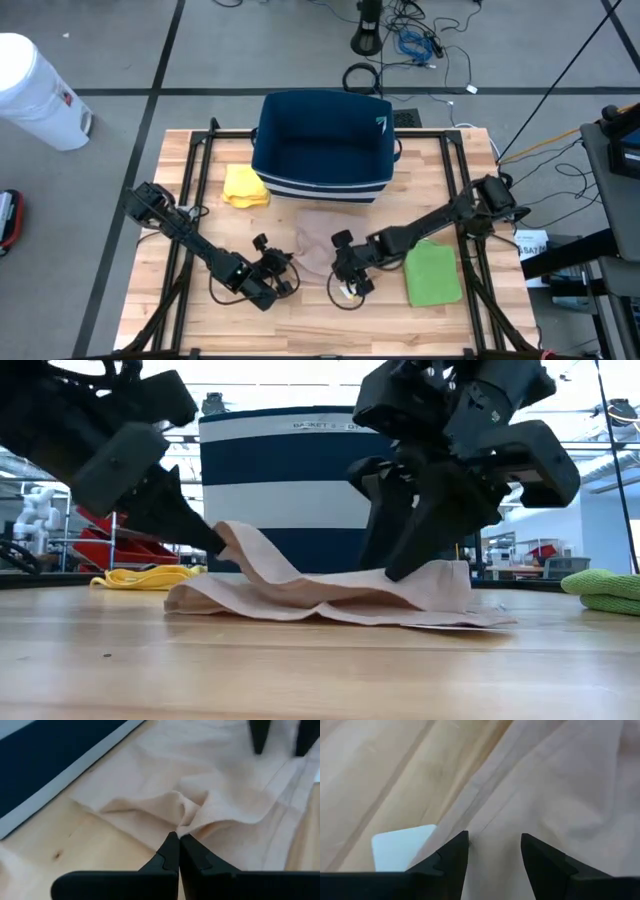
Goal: Fold towel
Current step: Fold the light pink towel
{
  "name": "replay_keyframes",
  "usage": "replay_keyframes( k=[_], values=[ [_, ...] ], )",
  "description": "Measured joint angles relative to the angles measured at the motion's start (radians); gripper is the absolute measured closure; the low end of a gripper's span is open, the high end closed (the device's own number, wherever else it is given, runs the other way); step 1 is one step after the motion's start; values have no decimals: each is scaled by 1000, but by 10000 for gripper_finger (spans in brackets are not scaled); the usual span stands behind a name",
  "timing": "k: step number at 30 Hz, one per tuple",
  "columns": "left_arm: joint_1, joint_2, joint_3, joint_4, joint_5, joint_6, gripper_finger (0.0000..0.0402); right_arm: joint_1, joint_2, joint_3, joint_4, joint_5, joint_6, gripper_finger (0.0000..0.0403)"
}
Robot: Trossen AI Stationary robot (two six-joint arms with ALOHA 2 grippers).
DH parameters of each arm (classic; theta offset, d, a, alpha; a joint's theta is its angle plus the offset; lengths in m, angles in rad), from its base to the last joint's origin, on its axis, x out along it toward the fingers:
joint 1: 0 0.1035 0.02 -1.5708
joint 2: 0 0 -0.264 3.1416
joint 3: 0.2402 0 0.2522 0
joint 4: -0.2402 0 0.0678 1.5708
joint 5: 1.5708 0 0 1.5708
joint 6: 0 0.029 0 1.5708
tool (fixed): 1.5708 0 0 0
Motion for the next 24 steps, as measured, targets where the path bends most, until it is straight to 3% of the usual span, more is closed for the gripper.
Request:
replay_keyframes(
  k=[12, 20, 24],
  values=[
    [-2, 0, 117, 29, -77, 199, 401, 22, 12, 1, 17, 34, 94, 234],
    [-3, 0, 204, 11, -173, 332, 401, 24, 53, 1, -24, 121, 120, 234],
    [-3, 0, 226, 5, -211, 372, 401, 62, 31, 1, -85, 280, 116, 235]
  ],
)
